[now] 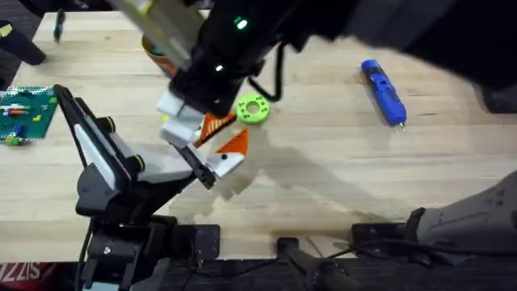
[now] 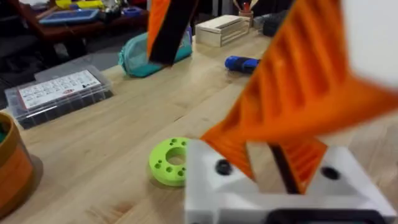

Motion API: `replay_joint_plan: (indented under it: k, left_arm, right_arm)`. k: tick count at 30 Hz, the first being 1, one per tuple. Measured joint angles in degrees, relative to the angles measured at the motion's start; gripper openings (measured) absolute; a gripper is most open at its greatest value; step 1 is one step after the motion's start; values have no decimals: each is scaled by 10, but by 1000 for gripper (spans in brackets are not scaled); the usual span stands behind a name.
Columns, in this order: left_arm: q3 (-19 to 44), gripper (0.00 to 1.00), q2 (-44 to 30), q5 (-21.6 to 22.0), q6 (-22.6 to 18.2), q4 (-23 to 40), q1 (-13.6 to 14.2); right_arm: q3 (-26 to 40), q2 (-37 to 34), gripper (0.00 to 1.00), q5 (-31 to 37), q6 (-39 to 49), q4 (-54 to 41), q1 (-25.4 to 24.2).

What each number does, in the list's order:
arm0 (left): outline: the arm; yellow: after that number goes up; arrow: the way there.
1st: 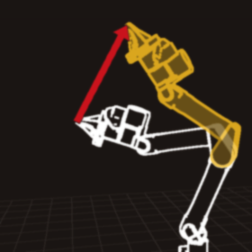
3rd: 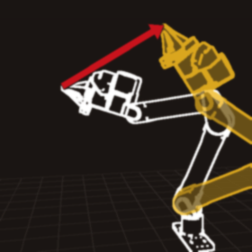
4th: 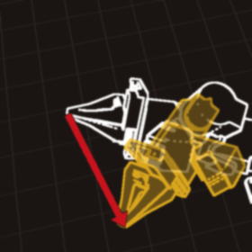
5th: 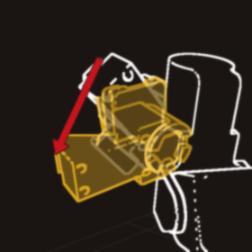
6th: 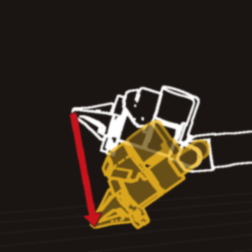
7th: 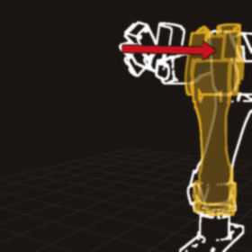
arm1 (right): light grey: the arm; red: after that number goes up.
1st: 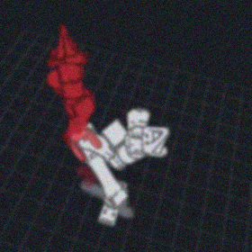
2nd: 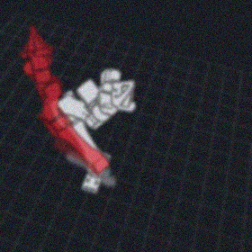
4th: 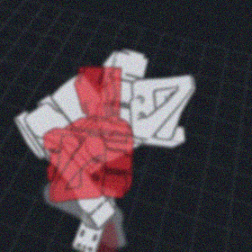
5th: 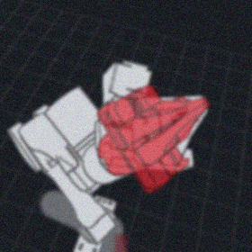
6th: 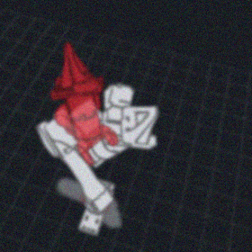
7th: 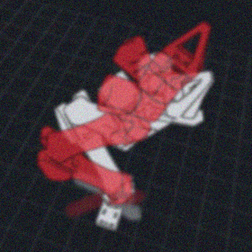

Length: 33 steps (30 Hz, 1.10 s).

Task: Pick up the gripper from the table and insert it into the empty holder that is missing its gripper. Then pick up a screw, insert it into the mounting hole, and use the screwdriver to tighten it. Finally, clean up the table by picking up the vegetable and placing it into the bucket.

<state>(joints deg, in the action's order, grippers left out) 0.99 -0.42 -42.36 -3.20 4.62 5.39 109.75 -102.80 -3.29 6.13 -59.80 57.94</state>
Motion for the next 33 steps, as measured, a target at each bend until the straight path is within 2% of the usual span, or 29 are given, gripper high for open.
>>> replay_joint_plan:
  k: [4, 5, 14, 21, 25, 31, 32, 33]
  left_arm:
    - [0, 68, 0, 0, 0, 0, 0]
    - [0, 23, 0, 0, -2, 0, 0]
    - [0, 16, 0, 0, -2, 0, 0]
    - [0, 16, 0, 0, -2, 0, 0]
    - [0, 16, 0, 0, -2, 0, 0]
    - [0, 15, 0, 0, -2, 0, 0]
    - [0, 15, 0, 0, -2, 0, 0]
    - [0, 15, 0, 0, -2, 0, 0]
  right_arm:
    - [0, 27, 994, -2, -10, -31, -25]
    - [0, 33, 994, -2, -13, -39, -32]
    - [0, 53, 994, -2, -41, -128, -89]
    - [-11, 64, 994, 31, -83, -187, -153]
    - [-82, 114, 993, 40, -105, -161, -190]
    - [-231, 207, 994, 41, -134, -106, -255]
    - [-293, 238, 994, 41, -148, -90, -301]
    - [-310, 245, 994, 41, -150, -88, -316]
